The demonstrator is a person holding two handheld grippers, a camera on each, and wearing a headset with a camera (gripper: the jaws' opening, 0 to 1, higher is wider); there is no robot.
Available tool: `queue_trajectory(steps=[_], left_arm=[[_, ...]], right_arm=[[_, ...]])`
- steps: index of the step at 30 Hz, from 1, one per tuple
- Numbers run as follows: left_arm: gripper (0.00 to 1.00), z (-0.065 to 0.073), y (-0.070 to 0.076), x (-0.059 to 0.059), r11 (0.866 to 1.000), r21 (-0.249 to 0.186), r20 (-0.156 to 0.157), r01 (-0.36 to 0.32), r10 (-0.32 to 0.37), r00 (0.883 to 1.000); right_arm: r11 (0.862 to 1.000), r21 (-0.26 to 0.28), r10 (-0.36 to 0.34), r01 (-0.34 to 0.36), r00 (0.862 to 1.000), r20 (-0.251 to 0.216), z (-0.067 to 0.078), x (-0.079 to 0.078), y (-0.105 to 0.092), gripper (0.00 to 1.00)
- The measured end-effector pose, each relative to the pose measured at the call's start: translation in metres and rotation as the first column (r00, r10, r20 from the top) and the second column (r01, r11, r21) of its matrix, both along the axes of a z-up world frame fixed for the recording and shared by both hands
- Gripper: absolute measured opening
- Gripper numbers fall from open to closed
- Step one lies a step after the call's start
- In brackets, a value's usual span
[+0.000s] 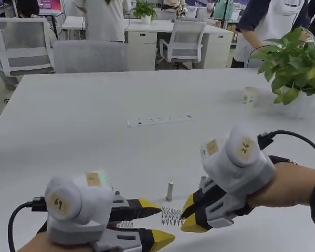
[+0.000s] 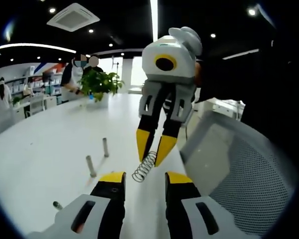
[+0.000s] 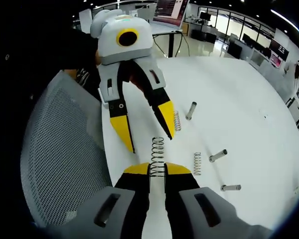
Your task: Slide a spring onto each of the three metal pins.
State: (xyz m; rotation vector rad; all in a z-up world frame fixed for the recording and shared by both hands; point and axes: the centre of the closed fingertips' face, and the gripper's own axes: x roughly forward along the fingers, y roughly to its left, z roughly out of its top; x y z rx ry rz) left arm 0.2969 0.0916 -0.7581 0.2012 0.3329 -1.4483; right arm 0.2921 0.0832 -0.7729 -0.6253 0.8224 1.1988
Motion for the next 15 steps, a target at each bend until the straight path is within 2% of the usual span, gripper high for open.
queue_trajectory(steps=[8, 15], left_arm=[[0.14, -0.004, -0.007, -0.010, 0.998, 0.042, 0.033, 0.037, -0.038, 0.999], [0.05, -0.003, -0.007, -0.014, 0.997, 0.073, 0.043, 0.009, -0.012, 0.999]], right_arm=[[0.995, -0.023, 0.095, -0.096, 0.995, -0.029, 0.000, -0.008, 0.000, 0.07], [0.978, -0.019, 0.205, -0.207, 0.977, -0.061, 0.004, -0.018, 0.003, 0.07]])
